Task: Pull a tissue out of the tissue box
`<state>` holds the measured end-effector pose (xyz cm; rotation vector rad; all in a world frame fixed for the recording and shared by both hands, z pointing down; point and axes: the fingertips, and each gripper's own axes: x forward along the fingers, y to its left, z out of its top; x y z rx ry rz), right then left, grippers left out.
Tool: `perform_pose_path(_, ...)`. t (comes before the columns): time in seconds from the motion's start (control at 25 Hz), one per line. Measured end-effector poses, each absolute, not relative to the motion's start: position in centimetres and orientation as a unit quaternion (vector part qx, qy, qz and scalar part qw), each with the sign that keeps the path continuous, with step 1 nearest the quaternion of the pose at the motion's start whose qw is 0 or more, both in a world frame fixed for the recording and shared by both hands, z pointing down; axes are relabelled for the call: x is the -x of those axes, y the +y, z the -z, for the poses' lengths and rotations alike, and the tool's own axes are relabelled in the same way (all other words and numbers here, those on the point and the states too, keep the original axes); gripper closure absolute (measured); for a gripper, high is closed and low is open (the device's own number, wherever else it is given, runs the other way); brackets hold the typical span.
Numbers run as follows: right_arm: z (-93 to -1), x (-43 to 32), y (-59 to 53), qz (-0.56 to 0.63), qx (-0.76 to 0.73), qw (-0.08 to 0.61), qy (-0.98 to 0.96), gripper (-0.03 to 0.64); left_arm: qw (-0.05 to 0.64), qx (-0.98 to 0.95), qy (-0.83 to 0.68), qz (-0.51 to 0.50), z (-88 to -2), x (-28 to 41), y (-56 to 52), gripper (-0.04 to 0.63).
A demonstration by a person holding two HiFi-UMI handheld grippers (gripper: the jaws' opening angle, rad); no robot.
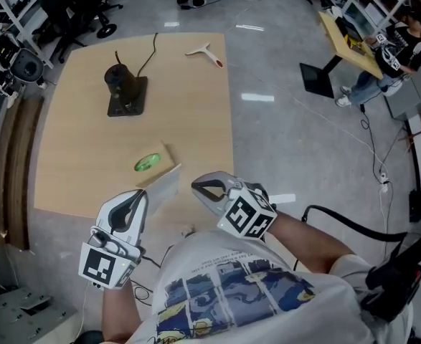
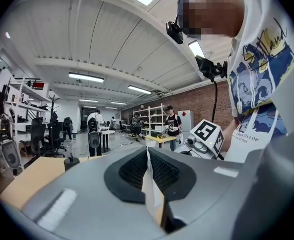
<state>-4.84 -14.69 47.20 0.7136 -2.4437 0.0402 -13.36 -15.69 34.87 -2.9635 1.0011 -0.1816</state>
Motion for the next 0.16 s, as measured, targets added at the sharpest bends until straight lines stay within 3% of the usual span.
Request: perform_pose_path(0.16, -47.1, 4.01, -14.41, -0.019, -0.278, 0.305, -0.911, 0.614, -0.005, 0.95, 0.308, 0.05, -35.18, 12.8, -15.55, 0.589)
